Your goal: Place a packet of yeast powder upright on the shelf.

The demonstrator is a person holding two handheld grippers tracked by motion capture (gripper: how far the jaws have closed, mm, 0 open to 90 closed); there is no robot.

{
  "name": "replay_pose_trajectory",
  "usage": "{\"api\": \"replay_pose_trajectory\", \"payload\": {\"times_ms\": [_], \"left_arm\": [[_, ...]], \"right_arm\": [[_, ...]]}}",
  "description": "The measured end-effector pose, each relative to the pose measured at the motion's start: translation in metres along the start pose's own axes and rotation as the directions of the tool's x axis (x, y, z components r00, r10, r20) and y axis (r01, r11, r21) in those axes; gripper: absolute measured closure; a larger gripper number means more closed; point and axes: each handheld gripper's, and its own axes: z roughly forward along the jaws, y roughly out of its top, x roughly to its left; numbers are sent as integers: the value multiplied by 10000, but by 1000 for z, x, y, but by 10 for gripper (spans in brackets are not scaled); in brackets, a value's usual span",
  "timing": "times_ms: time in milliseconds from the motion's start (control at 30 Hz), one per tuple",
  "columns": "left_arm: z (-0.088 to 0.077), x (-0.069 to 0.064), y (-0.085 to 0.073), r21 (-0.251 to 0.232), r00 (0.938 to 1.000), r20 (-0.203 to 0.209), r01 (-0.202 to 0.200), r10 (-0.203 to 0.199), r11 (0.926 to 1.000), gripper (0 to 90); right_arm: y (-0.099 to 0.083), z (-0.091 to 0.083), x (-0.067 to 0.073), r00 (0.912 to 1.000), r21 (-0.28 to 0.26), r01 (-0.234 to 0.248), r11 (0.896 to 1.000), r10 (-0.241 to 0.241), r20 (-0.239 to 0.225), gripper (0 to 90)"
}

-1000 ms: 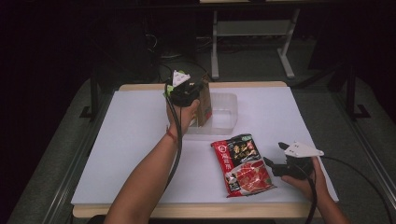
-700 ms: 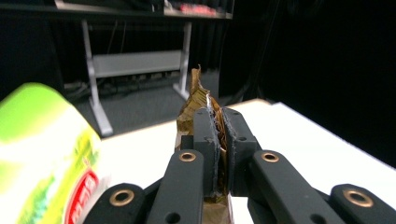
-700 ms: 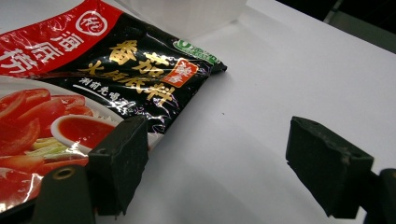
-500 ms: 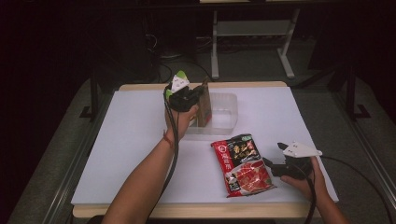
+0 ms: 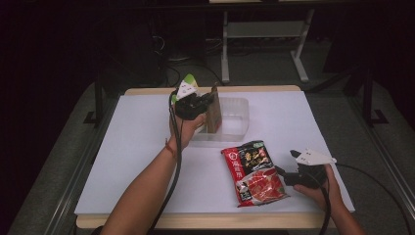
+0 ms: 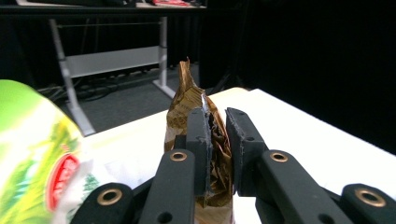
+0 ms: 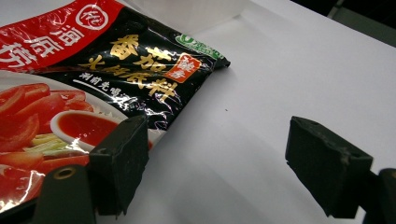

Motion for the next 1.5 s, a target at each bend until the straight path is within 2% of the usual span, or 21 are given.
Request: {"api": "replay_pose_trajectory", "payload": {"times_ms": [100, 167, 333, 467, 600, 800, 900, 967, 1033, 1133, 1167, 1200, 1267, 1300, 1333, 1500], "left_arm": [[-3, 2, 1, 48, 9994, 290, 168, -169, 9998, 751], [-7, 1, 2, 197, 9995, 252, -170, 165, 9997, 733], [-13, 1, 2, 214, 9984, 415, -383, 374, 9990, 692], [-22, 0, 2, 187, 9955, 538, -794, 783, 9967, 681], [-32, -2, 4, 42, 9896, 745, -1238, 1231, 9923, 671], [-55, -5, 0, -7, 9761, 1038, -1918, 1908, 9814, 600], [-68, -7, -7, 6, 9670, 1156, -2287, 2271, 9735, 572], [-78, -9, -13, -155, 9636, 1286, -2342, 2342, 9721, 558], [-87, -11, -19, -110, 9585, 1324, -2533, 2525, 9673, 528], [-99, -15, -28, 2, 9448, 1322, -3024, 2997, 9532, 503], [-104, -17, -33, 143, 9371, 1367, -3261, 3212, 9452, 491], [-104, -17, -33, 143, 9371, 1367, -3261, 3212, 9452, 484], [-108, -18, -37, 319, 9280, 1412, -3525, 3449, 9353, 460], [-110, -19, -39, 341, 9254, 1533, -3554, 3465, 9341, 460], [-113, -19, -44, 425, 9231, 1630, -3593, 3483, 9323, 444], [-115, -18, -59, 653, 9226, 1799, -3572, 3411, 9317, 409]], "right_arm": [[0, 0, 0, 10000, 13, 2, 10000, -2, -16, 211], [0, 0, 0, 10000, 21, -8, 10000, 9, -36, 212], [-1, 0, -1, 10000, 52, -55, 10000, 55, -22, 213], [0, 0, 0, 10000, 27, -61, 10000, 61, -58, 214], [0, 0, 1, 9999, 23, -75, 10000, 75, -116, 215], [1, -2, 0, 9994, -32, -250, 9997, 250, -225, 216], [1, -2, 0, 9993, -34, -281, 9996, 280, -262, 217], [1, -2, 1, 9993, -23, -269, 9996, 268, -254, 218], [1, -3, 1, 9993, -24, -296, 9996, 295, -240, 218], [1, -2, 1, 9992, -8, -331, 9995, 330, -237, 219], [2, -2, 2, 9991, 28, -326, 9995, 327, -266, 219], [2, -2, 2, 9991, 28, -326, 9995, 327, -266, 219], [2, -1, 3, 9992, 45, -302, 9995, 303, -258, 220], [2, -1, 3, 9992, 45, -302, 9995, 303, -258, 220], [3, -2, 3, 9990, 40, -321, 9995, 322, -298, 220], [4, -2, 4, 9976, 3, -503, 9987, 503, -474, 223]]}}
